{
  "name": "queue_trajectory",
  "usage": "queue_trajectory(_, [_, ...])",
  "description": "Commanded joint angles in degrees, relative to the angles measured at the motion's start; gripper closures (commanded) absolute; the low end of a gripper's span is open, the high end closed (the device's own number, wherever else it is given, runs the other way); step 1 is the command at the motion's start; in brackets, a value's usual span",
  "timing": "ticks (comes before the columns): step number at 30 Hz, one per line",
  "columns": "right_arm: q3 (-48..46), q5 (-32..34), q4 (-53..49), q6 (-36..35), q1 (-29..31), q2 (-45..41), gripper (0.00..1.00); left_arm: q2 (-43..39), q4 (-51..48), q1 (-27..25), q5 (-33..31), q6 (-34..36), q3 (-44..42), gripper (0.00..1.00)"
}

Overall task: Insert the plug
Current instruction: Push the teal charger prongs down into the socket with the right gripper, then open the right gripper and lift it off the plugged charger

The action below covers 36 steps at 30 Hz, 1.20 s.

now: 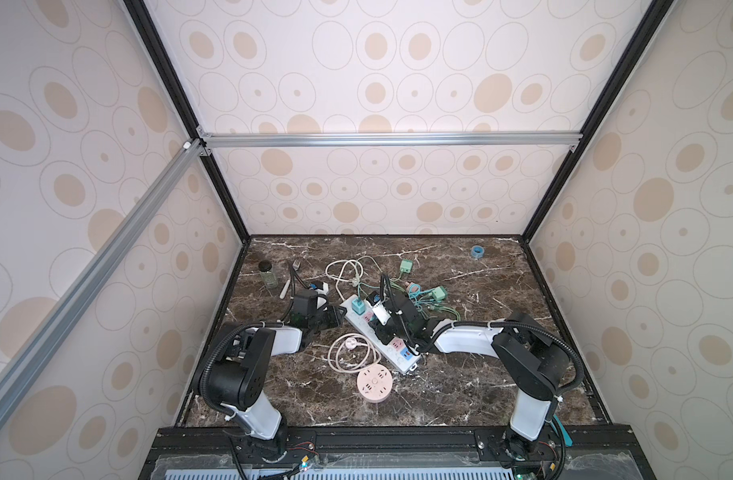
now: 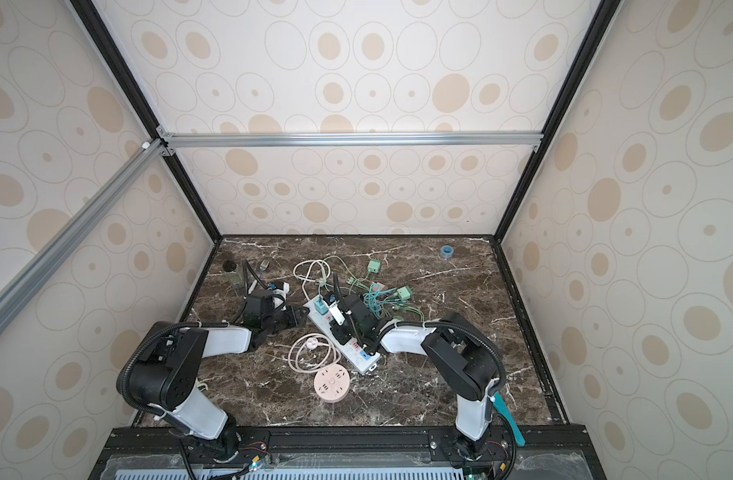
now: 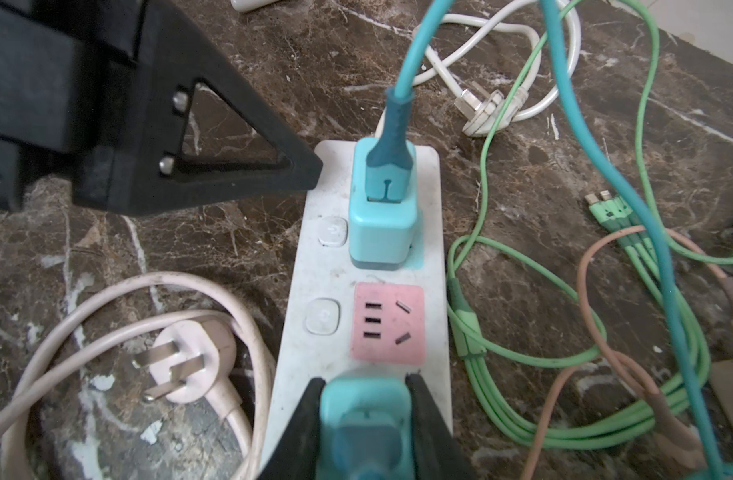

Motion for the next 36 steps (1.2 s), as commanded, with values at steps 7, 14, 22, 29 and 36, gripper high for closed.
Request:
queue_trajectory(7, [1.3,-1.4,-17.2,0.5,1.2,0.7,0.82,-11.2,-4.9,1.5,0.5,0.7,-0.9,0.59])
queue_trajectory(14, [1.4,-3.5,-15.3,3.4,1.2,-0.7,0.73,-21.0,-12.0,2.3,-1.5,2.1,-2.5,0.48])
queue_trajectory(22, [4.0,-4.4,-18.8,3.5,1.2,-4.6,0.58,-31.5,-16.4,2.5,-1.6,1.2,-3.6,0.35])
queue_trajectory(29, [3.4,-4.2,-22.8,3.9,1.3,-10.3,0.44,-35.6,-17.9,2.6,0.8,0.8,-3.2,0.31])
queue_trajectory(36, [-2.7,-3.5,-23.9,6.4,1.3,-20.1,0.40,-38.8,-20.7,2.7,1.4,1.4,-2.9,0.27])
